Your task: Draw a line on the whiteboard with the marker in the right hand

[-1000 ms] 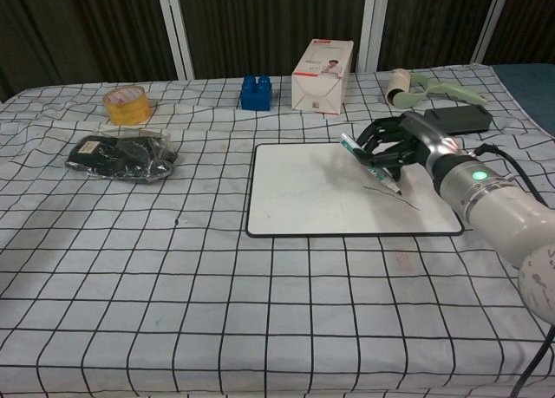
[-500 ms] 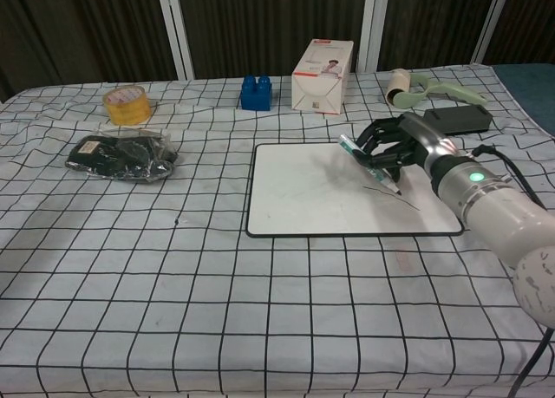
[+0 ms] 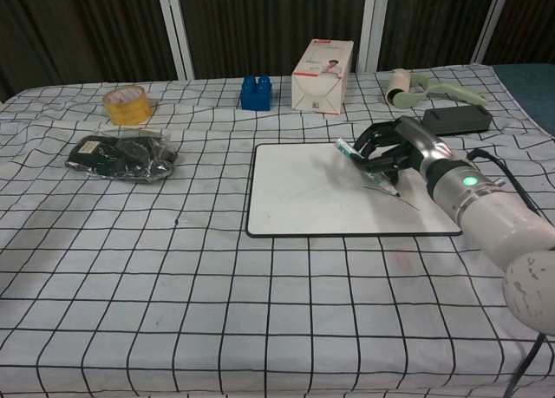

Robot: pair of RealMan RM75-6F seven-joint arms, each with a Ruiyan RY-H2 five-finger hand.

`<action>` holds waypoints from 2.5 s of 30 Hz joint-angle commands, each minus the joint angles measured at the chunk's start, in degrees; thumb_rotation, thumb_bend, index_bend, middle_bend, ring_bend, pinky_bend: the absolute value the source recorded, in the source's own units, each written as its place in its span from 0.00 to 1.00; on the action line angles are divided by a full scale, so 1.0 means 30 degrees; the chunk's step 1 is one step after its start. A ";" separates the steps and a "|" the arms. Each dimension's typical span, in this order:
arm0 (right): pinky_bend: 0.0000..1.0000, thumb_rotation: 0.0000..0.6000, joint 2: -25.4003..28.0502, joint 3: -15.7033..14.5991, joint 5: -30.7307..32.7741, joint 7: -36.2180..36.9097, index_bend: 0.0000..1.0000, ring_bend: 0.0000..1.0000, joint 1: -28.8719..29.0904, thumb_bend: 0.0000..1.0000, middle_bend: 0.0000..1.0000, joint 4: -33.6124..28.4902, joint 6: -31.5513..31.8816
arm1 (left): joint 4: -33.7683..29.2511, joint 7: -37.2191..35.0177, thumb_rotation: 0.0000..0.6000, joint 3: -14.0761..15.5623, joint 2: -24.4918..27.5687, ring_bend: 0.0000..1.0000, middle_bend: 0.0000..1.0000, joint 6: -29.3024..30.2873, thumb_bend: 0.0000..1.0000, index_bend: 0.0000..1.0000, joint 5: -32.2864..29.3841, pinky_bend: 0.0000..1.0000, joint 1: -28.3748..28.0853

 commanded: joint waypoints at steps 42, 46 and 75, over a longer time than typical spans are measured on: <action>0.75 1.00 0.8810 -0.4931 -0.5511 -0.6753 1.00 0.77 -0.2169 0.49 0.79 -0.4240 0.4850 | -0.0163 0.0730 1.00 -0.0106 -0.0183 0.00 0.00 -0.0286 0.32 0.00 -0.0267 0.01 -0.0080; 0.71 1.00 0.9936 -0.5570 -0.4942 -0.9086 0.95 0.72 -0.3496 0.48 0.79 -0.5784 0.5080 | -0.0203 0.0798 1.00 -0.0029 -0.0203 0.00 0.00 -0.0344 0.32 0.00 -0.0151 0.01 -0.0111; 0.34 1.00 0.8553 -0.6699 -0.4839 -0.5831 0.27 0.35 -0.4941 0.40 0.36 -0.0674 0.2222 | -0.0200 0.0256 1.00 -0.0116 -0.0040 0.00 0.00 -0.0441 0.31 0.00 -0.0399 0.01 -0.0185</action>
